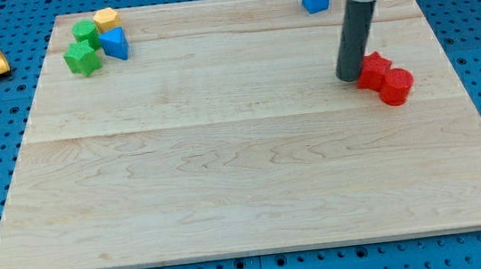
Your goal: Move blue cube towards top center
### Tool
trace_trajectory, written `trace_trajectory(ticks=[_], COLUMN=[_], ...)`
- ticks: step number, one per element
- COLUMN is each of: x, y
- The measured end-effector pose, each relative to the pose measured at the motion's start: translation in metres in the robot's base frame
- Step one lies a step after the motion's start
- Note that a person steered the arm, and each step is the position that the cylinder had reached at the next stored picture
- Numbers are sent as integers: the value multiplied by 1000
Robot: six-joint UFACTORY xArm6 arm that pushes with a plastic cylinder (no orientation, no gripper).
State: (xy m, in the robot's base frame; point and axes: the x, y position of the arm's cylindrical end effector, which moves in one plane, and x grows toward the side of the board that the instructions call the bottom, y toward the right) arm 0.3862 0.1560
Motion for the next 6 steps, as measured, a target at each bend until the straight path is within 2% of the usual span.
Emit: trace_trajectory(ticks=[1, 2, 3, 4, 6], x=[-26, -97, -154, -190, -183], y=[-15, -7, 27, 0, -87])
